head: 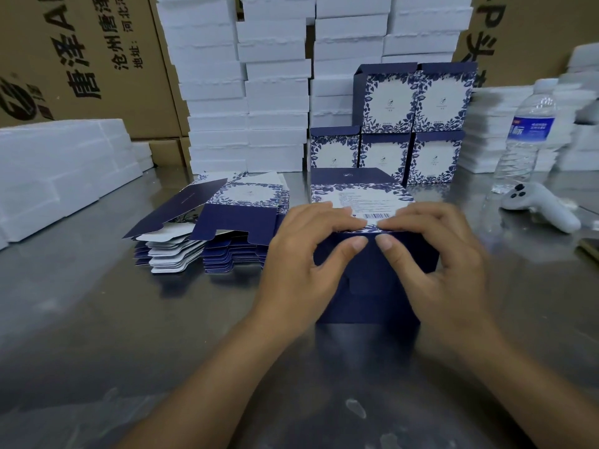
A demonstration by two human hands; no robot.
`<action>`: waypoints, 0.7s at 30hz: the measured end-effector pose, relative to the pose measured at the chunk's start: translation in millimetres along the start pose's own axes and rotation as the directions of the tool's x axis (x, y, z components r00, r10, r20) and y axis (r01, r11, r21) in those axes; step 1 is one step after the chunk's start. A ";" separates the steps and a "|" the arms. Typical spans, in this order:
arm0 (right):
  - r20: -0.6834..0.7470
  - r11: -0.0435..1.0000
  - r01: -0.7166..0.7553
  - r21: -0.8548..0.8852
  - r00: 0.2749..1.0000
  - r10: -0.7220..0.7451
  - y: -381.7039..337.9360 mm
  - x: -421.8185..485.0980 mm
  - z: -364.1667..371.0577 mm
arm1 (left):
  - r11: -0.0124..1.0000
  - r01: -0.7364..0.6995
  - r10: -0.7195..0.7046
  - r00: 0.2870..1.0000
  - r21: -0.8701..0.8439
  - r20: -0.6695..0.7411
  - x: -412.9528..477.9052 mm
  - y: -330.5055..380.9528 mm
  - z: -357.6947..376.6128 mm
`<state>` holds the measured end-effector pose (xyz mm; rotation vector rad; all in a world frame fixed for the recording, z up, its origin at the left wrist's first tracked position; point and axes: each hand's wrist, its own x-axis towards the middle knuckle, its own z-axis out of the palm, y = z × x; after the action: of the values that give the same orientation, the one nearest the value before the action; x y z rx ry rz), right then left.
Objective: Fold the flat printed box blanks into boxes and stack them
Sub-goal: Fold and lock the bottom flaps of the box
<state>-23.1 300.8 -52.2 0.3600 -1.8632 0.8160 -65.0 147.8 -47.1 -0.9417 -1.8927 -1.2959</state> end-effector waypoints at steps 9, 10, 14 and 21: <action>-0.031 0.999 0.041 -0.026 0.999 -0.042 -0.2 2.4 2.7 | 1.000 0.000 0.000 1.000 -0.016 -0.003 1.5 8.0 1.6; -0.030 0.998 0.048 -0.032 0.998 -0.049 0.1 2.5 3.9 | 1.000 0.007 -0.007 1.000 -0.012 -0.007 1.5 8.5 1.8; -0.026 0.999 0.044 -0.011 0.999 -0.044 0.6 2.2 5.6 | 1.000 0.018 -0.018 1.000 -0.005 -0.025 1.0 9.4 3.6; -0.032 0.997 0.076 -0.002 0.997 -0.076 3.9 4.4 -2.6 | 0.998 0.044 -0.043 0.999 -0.045 0.014 2.8 7.0 -0.2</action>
<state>-25.4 305.9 -49.1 0.4122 -1.8097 0.7651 -60.5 149.9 -41.4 -0.9390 -1.9111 -1.3660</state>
